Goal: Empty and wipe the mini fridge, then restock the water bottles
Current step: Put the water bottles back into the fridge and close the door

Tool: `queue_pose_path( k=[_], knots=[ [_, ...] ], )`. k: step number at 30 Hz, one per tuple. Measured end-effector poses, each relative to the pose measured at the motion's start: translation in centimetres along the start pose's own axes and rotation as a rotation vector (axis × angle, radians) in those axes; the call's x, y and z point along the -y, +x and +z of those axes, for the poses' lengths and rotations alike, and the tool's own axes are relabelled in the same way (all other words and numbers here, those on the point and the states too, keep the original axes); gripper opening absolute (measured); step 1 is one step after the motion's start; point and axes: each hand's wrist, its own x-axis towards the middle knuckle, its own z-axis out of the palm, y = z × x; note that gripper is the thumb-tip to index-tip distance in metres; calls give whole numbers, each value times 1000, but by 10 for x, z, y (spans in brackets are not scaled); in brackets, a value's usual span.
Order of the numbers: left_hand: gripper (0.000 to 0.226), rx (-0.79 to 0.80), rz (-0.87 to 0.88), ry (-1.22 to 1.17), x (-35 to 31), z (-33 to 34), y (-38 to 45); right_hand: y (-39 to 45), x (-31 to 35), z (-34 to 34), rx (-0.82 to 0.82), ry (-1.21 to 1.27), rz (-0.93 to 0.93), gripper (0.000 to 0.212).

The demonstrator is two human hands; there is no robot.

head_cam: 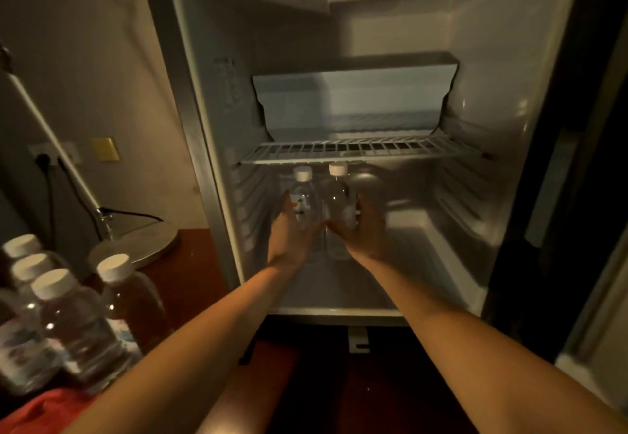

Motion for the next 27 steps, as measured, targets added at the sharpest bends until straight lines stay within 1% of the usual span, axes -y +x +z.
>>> queue_pose_path(
  k=[1,4,6,9,12,14,16,18,20,23,25,26,27],
  knots=[
    [69,8,-6,-4,3,2,3,4,-4,3,-24,0,-7,64],
    [63,34,-48,-21,13,9,12,11,-11,11,-14,13,-19,64],
    [66,36,-69,2,17,13,16,15,-15,17,-30,14,-22,65],
    [68,21,-101,29,19,15,20,18,-15,18,-8,42,-3,64],
    [56,33,-89,78,20,12,18,16,-11,14,-3,23,18,68],
    [45,41,-68,116,16,5,10,8,-5,7,32,7,58,70],
    [40,29,-37,177,7,-3,-3,-4,4,-3,49,-37,100,71],
    [43,45,-36,250,-7,-15,-22,-21,20,-15,46,-64,88,70],
    [50,72,-40,291,-17,-29,-46,-40,35,-23,59,-44,38,61],
    [45,113,44,290,-27,-57,-86,-72,60,-26,175,-67,57,60],
    [46,139,63,373,-29,-78,-111,-96,77,-25,264,-119,90,54],
    [48,145,53,419,-28,-89,-122,-108,85,-24,288,-130,81,55],
    [50,149,46,454,-27,-102,-132,-120,91,-22,306,-129,64,62]
  ],
)
